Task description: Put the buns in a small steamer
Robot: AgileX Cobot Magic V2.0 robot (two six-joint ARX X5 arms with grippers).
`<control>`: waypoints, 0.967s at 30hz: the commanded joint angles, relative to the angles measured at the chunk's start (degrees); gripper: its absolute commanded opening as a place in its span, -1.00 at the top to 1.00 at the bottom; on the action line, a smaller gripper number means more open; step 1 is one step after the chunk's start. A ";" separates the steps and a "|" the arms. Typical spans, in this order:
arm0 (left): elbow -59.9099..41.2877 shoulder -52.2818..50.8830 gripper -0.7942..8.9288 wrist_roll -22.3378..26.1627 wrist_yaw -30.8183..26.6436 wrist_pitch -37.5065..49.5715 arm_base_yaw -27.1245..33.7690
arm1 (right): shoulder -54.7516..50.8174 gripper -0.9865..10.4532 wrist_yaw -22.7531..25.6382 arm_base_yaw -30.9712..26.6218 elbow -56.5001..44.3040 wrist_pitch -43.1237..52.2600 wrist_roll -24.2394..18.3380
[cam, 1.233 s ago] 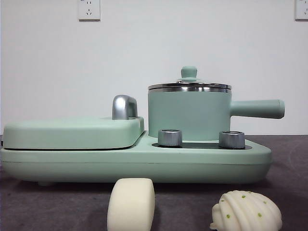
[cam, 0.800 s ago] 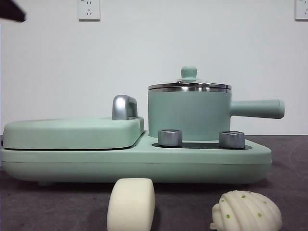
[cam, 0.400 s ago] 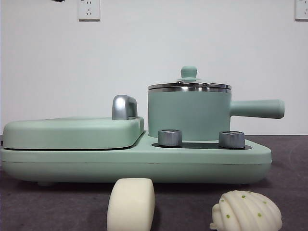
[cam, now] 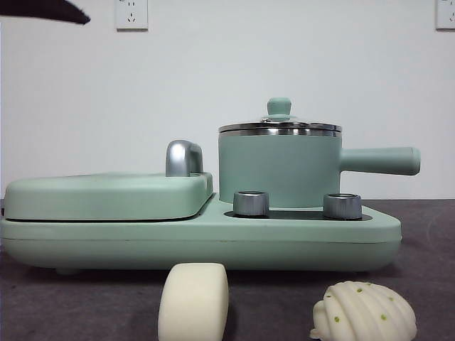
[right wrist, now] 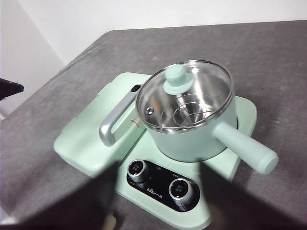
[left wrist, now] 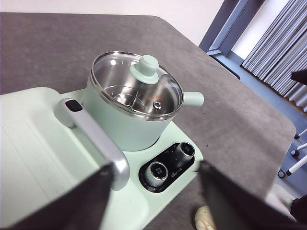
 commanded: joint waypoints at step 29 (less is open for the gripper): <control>33.51 36.06 -0.11 -0.22 -1.05 -13.20 -8.94 | 0.20 -0.01 -0.02 0.11 0.96 0.59 -0.22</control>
